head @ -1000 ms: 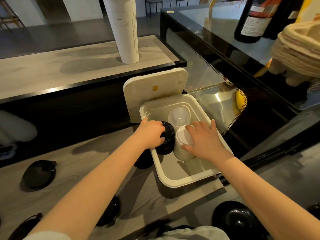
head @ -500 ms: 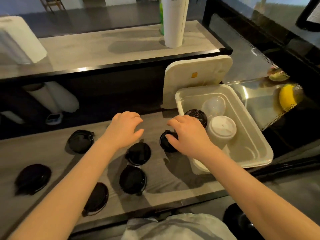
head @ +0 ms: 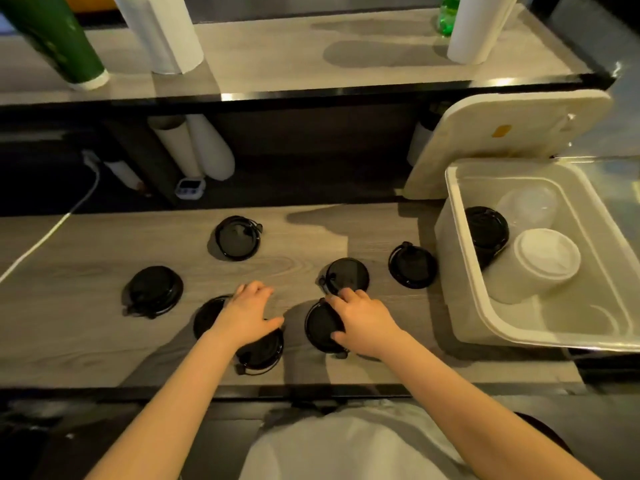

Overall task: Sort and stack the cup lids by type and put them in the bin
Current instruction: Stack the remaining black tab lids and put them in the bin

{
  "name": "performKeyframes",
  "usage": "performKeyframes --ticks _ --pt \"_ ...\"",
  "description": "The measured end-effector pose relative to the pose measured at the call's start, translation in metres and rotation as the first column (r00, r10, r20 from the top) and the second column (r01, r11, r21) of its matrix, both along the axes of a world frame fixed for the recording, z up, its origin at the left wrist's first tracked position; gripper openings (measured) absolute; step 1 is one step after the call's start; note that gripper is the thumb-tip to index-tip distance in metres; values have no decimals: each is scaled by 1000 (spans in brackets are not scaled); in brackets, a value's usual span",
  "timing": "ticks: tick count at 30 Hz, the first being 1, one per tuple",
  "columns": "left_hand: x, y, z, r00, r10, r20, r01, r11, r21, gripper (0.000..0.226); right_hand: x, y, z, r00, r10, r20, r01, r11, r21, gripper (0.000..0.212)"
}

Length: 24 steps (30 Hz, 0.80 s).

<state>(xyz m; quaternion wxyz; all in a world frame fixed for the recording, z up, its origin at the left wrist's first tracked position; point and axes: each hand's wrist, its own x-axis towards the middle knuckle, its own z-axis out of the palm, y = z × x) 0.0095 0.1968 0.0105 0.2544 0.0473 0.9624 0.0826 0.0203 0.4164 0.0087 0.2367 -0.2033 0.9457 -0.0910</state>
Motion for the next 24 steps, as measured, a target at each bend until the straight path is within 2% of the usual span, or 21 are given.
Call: performKeyframes --ticks 4,8,16,20,24 --pt "18 -17 -12 999 -4 53 6 1000 -31 86 8 -17 -20 998 33 56 -38 994 104 88" --pt "31 -28 -24 997 -49 55 54 994 -96 100 10 -25 -31 994 -53 100 40 992 122 91" --pt "39 -33 -42 997 -80 -21 78 994 -81 93 12 -31 -40 993 -122 6 120 987 104 94" --pt "33 -28 -46 994 -70 -86 66 997 -42 96 13 -29 -42 983 -183 -9 183 983 28 94" --pt "21 -17 -44 994 -21 -111 27 998 53 92 13 -23 -37 943 -331 29 331 932 -149 91"
